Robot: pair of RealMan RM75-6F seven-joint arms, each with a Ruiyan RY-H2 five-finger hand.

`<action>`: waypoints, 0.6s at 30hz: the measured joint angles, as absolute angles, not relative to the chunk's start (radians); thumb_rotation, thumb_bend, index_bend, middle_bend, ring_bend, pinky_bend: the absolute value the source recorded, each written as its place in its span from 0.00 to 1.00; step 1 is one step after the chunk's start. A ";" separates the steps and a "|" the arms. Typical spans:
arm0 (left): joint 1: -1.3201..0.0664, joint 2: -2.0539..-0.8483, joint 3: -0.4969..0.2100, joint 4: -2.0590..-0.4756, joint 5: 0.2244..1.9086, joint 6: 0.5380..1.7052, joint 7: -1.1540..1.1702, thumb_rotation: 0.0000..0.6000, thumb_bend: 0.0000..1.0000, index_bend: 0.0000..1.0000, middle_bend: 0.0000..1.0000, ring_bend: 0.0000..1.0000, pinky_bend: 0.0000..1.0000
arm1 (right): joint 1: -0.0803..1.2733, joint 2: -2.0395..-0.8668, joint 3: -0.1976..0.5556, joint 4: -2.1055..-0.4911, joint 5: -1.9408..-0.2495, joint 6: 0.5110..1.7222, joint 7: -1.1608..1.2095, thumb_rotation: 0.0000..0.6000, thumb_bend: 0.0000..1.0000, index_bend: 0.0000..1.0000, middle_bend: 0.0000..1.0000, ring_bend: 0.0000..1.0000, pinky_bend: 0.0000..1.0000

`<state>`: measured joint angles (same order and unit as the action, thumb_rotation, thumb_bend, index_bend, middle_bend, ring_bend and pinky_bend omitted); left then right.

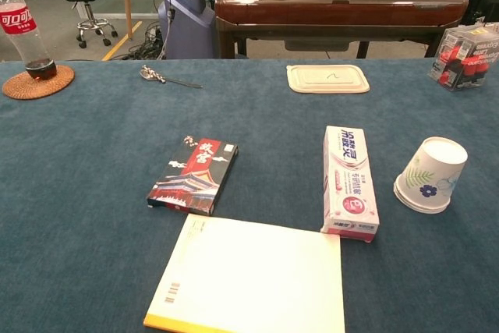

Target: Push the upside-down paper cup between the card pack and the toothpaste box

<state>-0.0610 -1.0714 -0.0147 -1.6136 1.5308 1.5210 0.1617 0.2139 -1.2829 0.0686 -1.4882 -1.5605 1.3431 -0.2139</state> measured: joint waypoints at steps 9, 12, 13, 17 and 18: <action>-0.054 -1.064 -0.015 -1.616 1.527 1.528 0.153 1.00 0.21 0.45 0.58 0.44 0.60 | 0.294 -1.372 0.072 -1.461 -1.570 1.260 -0.271 1.00 0.00 0.00 0.00 0.00 0.06; -0.050 -1.059 -0.015 -1.617 1.523 1.530 0.145 1.00 0.21 0.45 0.58 0.44 0.60 | 0.308 -1.394 0.068 -1.453 -1.574 1.244 -0.282 1.00 0.00 0.00 0.00 0.00 0.06; -0.049 -1.057 -0.015 -1.617 1.521 1.530 0.143 1.00 0.21 0.45 0.58 0.44 0.60 | 0.312 -1.403 0.066 -1.449 -1.576 1.240 -0.286 1.00 0.00 0.00 0.00 0.00 0.06; -0.047 -1.054 -0.014 -1.618 1.517 1.526 0.142 1.00 0.21 0.45 0.58 0.44 0.60 | 0.331 -1.439 0.057 -1.428 -1.580 1.220 -0.297 1.00 0.00 0.00 0.00 0.00 0.05; -0.047 -1.054 -0.013 -1.618 1.517 1.525 0.144 1.00 0.21 0.45 0.58 0.44 0.60 | 0.337 -1.447 0.056 -1.424 -1.579 1.213 -0.301 1.00 0.00 0.00 0.00 0.00 0.04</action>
<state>-0.0467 -1.0540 -0.0134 -1.6180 1.5169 1.5254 0.1441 0.3366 -1.4467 0.0561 -1.4241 -1.5792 1.2134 -0.3011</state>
